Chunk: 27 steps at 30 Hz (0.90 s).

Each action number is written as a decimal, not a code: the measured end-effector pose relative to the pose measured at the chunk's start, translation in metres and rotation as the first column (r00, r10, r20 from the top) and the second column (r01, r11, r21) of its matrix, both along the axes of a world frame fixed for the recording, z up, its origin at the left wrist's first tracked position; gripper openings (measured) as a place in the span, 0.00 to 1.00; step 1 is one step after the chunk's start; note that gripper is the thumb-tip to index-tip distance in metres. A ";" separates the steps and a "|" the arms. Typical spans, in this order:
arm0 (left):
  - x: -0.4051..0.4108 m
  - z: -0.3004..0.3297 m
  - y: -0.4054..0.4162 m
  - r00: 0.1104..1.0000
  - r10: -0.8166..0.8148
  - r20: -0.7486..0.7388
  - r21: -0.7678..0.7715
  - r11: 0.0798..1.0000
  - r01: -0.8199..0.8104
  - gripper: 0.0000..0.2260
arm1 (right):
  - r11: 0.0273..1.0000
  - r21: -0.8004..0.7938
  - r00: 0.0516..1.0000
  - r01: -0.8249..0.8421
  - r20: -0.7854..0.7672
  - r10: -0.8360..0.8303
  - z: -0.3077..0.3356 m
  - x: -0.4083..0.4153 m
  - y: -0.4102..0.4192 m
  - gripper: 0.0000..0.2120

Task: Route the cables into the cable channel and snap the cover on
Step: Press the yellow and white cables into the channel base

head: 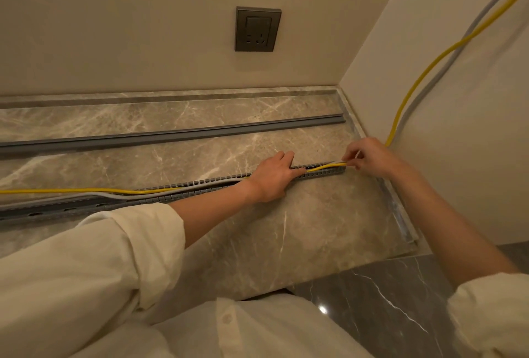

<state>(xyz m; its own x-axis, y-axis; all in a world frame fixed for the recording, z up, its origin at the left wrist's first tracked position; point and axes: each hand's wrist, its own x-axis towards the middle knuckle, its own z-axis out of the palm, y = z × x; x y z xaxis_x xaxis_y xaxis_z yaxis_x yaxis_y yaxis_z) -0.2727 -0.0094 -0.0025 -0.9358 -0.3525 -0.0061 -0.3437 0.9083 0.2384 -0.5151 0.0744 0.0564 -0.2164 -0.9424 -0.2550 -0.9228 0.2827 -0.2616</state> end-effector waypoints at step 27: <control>0.003 -0.007 0.001 0.999 -0.015 -0.047 -0.040 0.999 0.013 0.25 | 0.942 0.324 0.964 0.085 -0.266 0.005 0.000 0.007 -0.045 0.07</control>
<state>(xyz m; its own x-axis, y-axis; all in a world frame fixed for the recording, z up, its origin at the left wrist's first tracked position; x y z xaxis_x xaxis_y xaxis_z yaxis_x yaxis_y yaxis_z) -0.2702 -0.0084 -0.0099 -0.9395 -0.3385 0.0519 -0.3201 0.9220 0.2180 -0.5084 0.0291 0.0565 -0.3528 -0.8038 -0.4790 -0.9316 0.3495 0.0997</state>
